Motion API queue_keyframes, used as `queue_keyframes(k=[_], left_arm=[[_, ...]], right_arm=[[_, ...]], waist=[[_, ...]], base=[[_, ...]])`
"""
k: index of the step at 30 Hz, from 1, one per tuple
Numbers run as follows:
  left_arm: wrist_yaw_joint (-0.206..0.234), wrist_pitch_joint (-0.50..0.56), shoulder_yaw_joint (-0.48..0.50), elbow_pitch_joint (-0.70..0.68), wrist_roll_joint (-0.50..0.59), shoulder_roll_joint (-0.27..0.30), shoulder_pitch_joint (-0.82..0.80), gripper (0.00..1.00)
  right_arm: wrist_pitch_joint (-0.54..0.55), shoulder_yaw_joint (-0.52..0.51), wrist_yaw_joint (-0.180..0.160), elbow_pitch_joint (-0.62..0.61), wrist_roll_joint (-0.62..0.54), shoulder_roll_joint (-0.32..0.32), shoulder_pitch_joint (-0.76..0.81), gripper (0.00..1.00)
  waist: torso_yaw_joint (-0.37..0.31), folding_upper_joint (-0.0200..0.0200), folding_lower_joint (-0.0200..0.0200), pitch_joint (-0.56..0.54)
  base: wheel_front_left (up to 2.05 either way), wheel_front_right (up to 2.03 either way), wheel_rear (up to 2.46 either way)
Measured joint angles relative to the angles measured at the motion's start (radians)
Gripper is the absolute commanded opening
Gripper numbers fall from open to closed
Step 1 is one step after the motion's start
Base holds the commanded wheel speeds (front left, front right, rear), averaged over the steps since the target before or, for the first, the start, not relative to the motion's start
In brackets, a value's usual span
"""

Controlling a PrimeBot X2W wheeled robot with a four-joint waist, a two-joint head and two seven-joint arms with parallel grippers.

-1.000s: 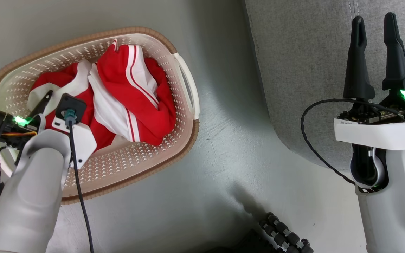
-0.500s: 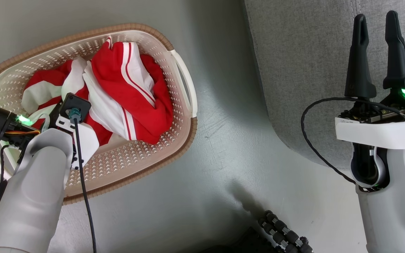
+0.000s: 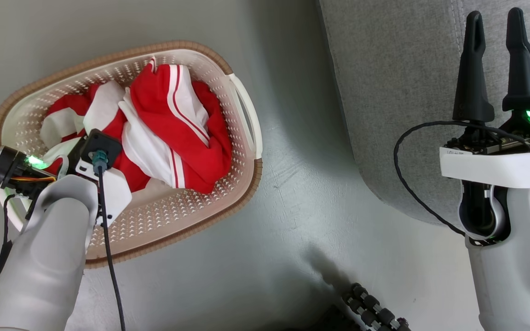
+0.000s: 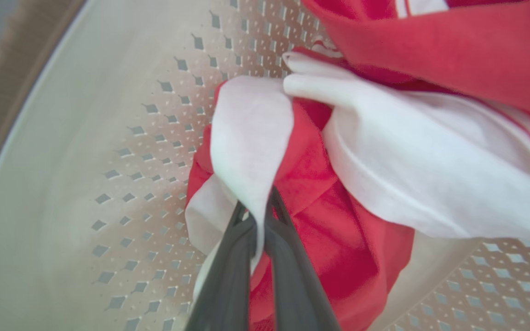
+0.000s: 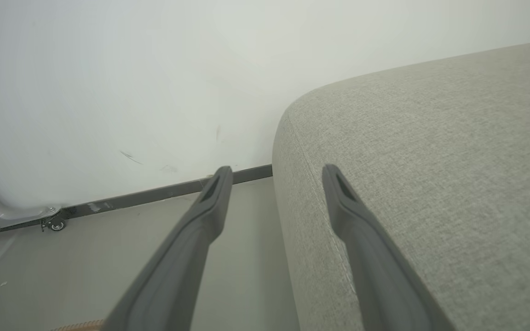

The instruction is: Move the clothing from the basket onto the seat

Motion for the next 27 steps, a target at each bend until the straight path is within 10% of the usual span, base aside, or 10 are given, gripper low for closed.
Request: queue_keyframes(k=[27], left_arm=[[0.01,-0.116,-0.009,-0.076,-0.025,-0.034,0.054,0.0]], right_arm=[[0.0,-0.018,0.0,0.066,-0.059,0.0,0.003,1.0]], waist=[[0.053,0.0,-0.0001,-0.141]], base=[[0.0,0.0,0.0]])
